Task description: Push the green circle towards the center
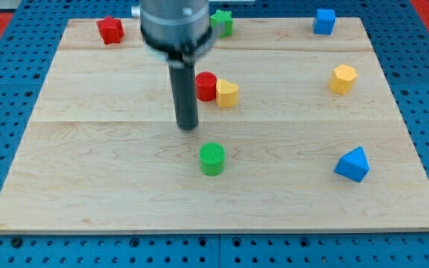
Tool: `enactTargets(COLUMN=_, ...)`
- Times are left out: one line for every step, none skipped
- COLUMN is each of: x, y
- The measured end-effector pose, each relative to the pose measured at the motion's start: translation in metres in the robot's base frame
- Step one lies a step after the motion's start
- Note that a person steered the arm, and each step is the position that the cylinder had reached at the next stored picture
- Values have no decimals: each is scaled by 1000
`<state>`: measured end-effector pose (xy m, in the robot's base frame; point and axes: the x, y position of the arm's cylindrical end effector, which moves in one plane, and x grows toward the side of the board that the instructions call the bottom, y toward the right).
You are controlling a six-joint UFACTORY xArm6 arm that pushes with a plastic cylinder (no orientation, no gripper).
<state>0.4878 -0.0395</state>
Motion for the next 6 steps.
enactTargets(x=75, y=15)
enactTargets(x=89, y=56)
enactTargets(x=88, y=87)
enactTargets(x=57, y=25)
enactTargets(x=48, y=11)
enactTargets(x=27, y=17)
